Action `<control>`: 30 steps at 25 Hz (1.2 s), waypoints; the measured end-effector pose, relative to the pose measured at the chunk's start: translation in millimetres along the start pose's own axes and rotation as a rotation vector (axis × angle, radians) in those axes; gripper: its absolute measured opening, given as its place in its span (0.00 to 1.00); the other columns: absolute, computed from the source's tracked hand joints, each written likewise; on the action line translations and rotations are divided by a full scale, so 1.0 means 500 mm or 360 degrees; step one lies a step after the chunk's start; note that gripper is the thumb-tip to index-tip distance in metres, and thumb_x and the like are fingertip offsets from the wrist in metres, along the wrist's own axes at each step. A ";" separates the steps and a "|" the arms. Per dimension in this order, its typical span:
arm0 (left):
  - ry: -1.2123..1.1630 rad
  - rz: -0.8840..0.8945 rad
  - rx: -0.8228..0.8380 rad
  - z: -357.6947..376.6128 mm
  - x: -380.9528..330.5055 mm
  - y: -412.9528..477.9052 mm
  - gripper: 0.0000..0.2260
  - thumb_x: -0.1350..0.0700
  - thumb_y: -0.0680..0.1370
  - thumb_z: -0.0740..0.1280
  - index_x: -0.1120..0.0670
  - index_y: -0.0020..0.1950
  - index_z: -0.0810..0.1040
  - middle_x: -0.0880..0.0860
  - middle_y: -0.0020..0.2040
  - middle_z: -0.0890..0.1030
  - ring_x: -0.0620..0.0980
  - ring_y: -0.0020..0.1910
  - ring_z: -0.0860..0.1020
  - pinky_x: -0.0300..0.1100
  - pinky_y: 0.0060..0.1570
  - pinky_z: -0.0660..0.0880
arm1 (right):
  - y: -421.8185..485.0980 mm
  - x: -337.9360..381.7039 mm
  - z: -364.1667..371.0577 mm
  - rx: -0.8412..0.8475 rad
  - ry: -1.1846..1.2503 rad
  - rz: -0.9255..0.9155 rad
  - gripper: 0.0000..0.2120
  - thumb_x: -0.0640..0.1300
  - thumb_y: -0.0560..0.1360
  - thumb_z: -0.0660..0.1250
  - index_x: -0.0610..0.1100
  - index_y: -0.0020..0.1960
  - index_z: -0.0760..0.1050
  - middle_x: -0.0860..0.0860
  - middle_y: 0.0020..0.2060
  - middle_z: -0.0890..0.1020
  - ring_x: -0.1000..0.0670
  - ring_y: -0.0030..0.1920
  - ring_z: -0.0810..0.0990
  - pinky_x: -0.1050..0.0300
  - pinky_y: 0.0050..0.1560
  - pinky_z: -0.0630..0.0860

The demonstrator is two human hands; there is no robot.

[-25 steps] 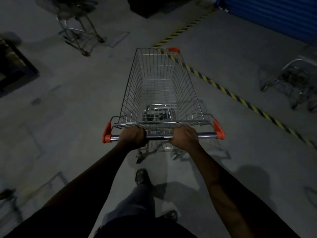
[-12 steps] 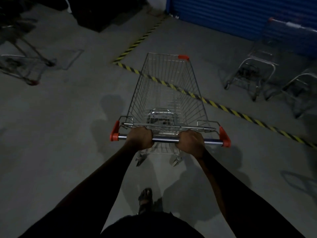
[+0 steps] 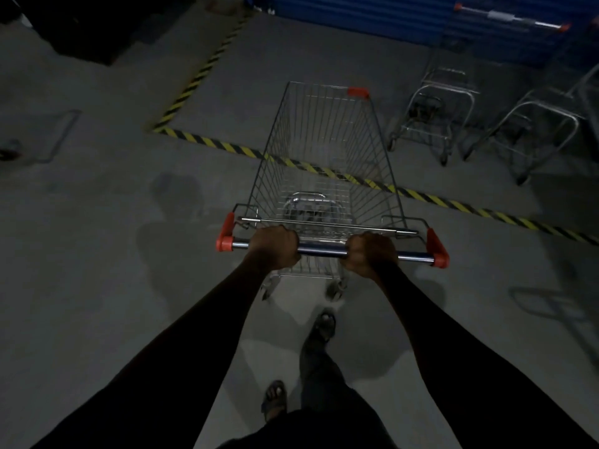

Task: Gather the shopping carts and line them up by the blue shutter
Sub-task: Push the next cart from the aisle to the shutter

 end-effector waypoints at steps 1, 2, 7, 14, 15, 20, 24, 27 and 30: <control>-0.0022 0.0010 0.0008 -0.007 0.001 0.042 0.17 0.43 0.72 0.64 0.54 0.50 0.78 0.56 0.49 0.82 0.58 0.49 0.80 0.49 0.46 0.76 | 0.033 -0.022 -0.006 0.0008 -0.0021 0.0023 0.16 0.58 0.66 0.66 0.48 0.46 0.78 0.48 0.47 0.83 0.45 0.52 0.81 0.56 0.48 0.74; -0.0039 0.0016 0.0015 -0.013 0.002 0.080 0.17 0.43 0.72 0.64 0.54 0.51 0.78 0.56 0.49 0.81 0.58 0.49 0.80 0.49 0.47 0.75 | 0.064 -0.041 -0.012 0.0020 -0.0022 0.0044 0.16 0.59 0.66 0.66 0.49 0.46 0.78 0.49 0.47 0.83 0.45 0.51 0.81 0.56 0.48 0.75; -0.0070 0.0006 0.0040 -0.052 0.027 0.288 0.16 0.43 0.71 0.63 0.53 0.50 0.79 0.56 0.48 0.82 0.58 0.47 0.80 0.48 0.45 0.76 | 0.247 -0.147 -0.043 0.0076 0.0104 0.0113 0.15 0.58 0.66 0.65 0.46 0.42 0.76 0.48 0.44 0.82 0.44 0.50 0.81 0.55 0.49 0.76; -0.0077 -0.0041 0.0122 -0.097 0.055 0.540 0.17 0.43 0.72 0.64 0.54 0.52 0.78 0.57 0.52 0.81 0.59 0.51 0.80 0.49 0.48 0.76 | 0.466 -0.253 -0.097 -0.0074 -0.0064 0.0128 0.17 0.56 0.65 0.66 0.47 0.47 0.80 0.47 0.45 0.84 0.44 0.48 0.82 0.54 0.49 0.76; -0.0075 -0.0034 0.0115 -0.102 0.058 0.572 0.17 0.43 0.72 0.64 0.53 0.53 0.78 0.57 0.52 0.81 0.59 0.52 0.80 0.49 0.49 0.76 | 0.495 -0.271 -0.100 -0.0067 -0.0061 0.0129 0.17 0.56 0.65 0.66 0.46 0.47 0.80 0.47 0.45 0.84 0.44 0.48 0.82 0.54 0.49 0.76; -0.0124 -0.0053 0.0152 -0.123 0.078 0.731 0.17 0.42 0.71 0.64 0.52 0.51 0.78 0.56 0.51 0.81 0.58 0.51 0.80 0.51 0.49 0.76 | 0.637 -0.344 -0.124 -0.0025 -0.0040 0.0148 0.17 0.57 0.66 0.66 0.47 0.49 0.79 0.48 0.47 0.84 0.44 0.50 0.82 0.55 0.50 0.75; -0.0123 -0.0020 0.0117 -0.153 0.104 0.867 0.16 0.43 0.71 0.64 0.52 0.52 0.79 0.56 0.51 0.81 0.58 0.51 0.80 0.50 0.49 0.76 | 0.753 -0.396 -0.153 -0.0069 -0.0087 0.0186 0.15 0.55 0.65 0.67 0.46 0.46 0.80 0.46 0.45 0.84 0.43 0.47 0.82 0.55 0.48 0.75; -0.0085 0.0031 0.0062 -0.184 0.126 0.986 0.16 0.43 0.72 0.64 0.53 0.52 0.79 0.56 0.52 0.81 0.58 0.51 0.80 0.49 0.49 0.76 | 0.868 -0.438 -0.172 0.0009 -0.0134 0.0198 0.16 0.55 0.65 0.67 0.46 0.47 0.80 0.46 0.46 0.84 0.42 0.48 0.82 0.54 0.47 0.76; -0.0074 0.0095 0.0016 -0.215 0.146 1.111 0.16 0.44 0.73 0.64 0.54 0.52 0.79 0.56 0.52 0.81 0.58 0.51 0.80 0.48 0.47 0.75 | 0.982 -0.491 -0.191 0.0060 -0.0090 0.0222 0.18 0.57 0.66 0.68 0.47 0.50 0.79 0.45 0.48 0.83 0.42 0.51 0.81 0.53 0.49 0.76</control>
Point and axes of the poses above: each hand's wrist, its own y-axis towards the middle knuckle, its own z-axis out of the palm, x = y × z, the point moved 10 cm from there along y, towards the middle knuckle
